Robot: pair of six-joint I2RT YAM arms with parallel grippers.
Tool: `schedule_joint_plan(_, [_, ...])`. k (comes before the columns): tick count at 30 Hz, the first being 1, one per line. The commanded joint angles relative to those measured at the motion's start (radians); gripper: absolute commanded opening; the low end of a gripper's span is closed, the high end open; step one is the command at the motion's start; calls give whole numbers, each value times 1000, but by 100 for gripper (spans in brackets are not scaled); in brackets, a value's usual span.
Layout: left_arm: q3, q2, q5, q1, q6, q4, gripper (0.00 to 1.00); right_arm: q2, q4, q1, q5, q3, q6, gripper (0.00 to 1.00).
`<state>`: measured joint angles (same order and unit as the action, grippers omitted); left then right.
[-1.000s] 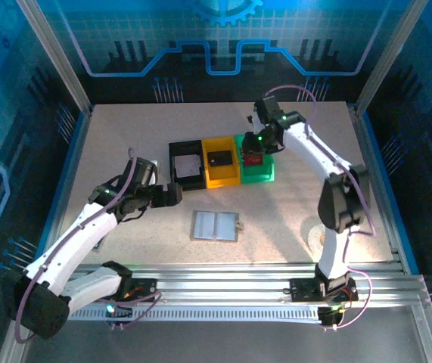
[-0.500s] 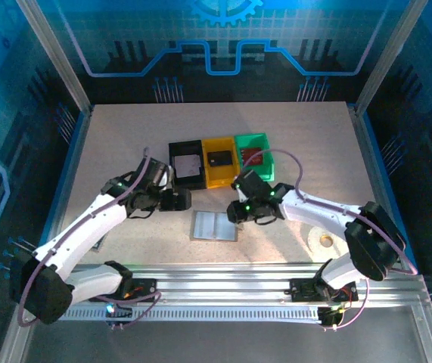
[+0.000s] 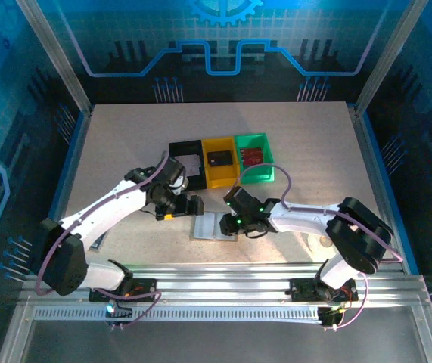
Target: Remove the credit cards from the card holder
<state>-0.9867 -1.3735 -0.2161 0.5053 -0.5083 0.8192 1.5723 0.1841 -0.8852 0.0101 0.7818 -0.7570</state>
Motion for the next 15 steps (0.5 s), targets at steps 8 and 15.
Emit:
schedule_joint_plan(8, [36, -53, -55, 56, -146, -146, 87, -15, -80, -12, -85, -77, -76, 18])
schedule_joint_plan(15, [88, -86, -57, 81, -195, -231, 86, -11, -118, -11, -81, -107, -89, 13])
